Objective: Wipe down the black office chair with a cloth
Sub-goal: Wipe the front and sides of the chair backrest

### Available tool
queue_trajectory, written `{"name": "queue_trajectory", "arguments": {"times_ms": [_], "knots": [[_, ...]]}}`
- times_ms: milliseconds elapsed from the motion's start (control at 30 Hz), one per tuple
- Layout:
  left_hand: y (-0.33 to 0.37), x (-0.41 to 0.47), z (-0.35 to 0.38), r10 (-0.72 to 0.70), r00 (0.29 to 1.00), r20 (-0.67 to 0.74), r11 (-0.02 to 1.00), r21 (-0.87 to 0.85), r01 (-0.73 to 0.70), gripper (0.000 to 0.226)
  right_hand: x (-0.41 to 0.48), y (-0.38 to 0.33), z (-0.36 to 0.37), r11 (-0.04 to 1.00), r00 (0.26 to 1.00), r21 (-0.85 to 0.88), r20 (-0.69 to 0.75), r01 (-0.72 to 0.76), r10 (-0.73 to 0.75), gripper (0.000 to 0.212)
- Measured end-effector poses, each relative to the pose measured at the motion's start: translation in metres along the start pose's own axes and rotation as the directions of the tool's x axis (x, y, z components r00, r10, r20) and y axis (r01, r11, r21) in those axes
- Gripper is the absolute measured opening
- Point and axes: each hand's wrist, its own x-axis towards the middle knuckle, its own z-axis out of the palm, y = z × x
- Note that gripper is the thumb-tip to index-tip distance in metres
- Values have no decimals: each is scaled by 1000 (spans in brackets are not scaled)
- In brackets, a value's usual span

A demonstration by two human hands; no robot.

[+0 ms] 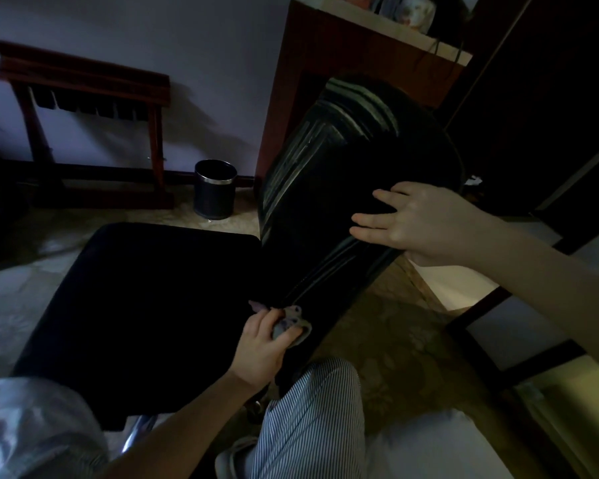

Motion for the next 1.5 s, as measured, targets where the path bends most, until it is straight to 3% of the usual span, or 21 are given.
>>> {"name": "queue_trajectory", "arguments": {"times_ms": [100, 267, 333, 400, 667, 767, 867, 933, 1000, 1200, 1367, 1500], "knots": [[-5, 4, -8, 40, 998, 57, 999, 2, -40, 32, 1, -1, -3, 1000, 997, -5, 76, -4, 5, 65], [3, 44, -17, 52, 998, 27, 996, -71, -49, 33, 2, -2, -13, 1000, 983, 5, 184, -18, 17, 66], [4, 54, -20, 71, 997, 35, 993, -98, -67, 33, 2, -2, -12, 997, 988, 69, 156, -34, 23, 62], [7, 62, -25, 61, 998, 32, 989, -136, -56, 32, 4, -6, -14, 996, 971, 68, 237, -61, 44, 64], [58, 132, -69, -52, 997, -58, 851, -525, 14, 33, -20, 6, -11, 990, 991, 142, -132, -11, 29, 62], [73, 153, -75, -76, 992, -99, 783, -621, -2, 32, -37, 23, -19, 987, 981, 130, -160, -90, 110, 58], [77, 190, -75, -226, 972, -69, 707, -697, 115, 33, -46, 36, -21, 975, 968, 140, -161, -170, 192, 59], [75, 214, -72, -296, 955, -4, 667, -716, 204, 38, -47, 38, -20, 961, 960, 164, -137, -222, 245, 62], [71, 224, -68, -280, 957, 79, 652, -716, 250, 47, -47, 38, -17, 953, 956, 166, -105, -255, 274, 64], [53, 221, -70, -178, 972, 152, 667, -708, 233, 50, -37, 49, -4, 960, 970, 217, -130, -176, 207, 53], [46, 266, -78, -195, 976, 98, 765, -608, 214, 43, -34, 62, 3, 924, 972, 350, -116, -152, 203, 64], [31, 297, -67, -164, 984, 73, 737, -654, 171, 39, -38, 57, 13, 937, 947, 310, -216, -164, 237, 66]]}}
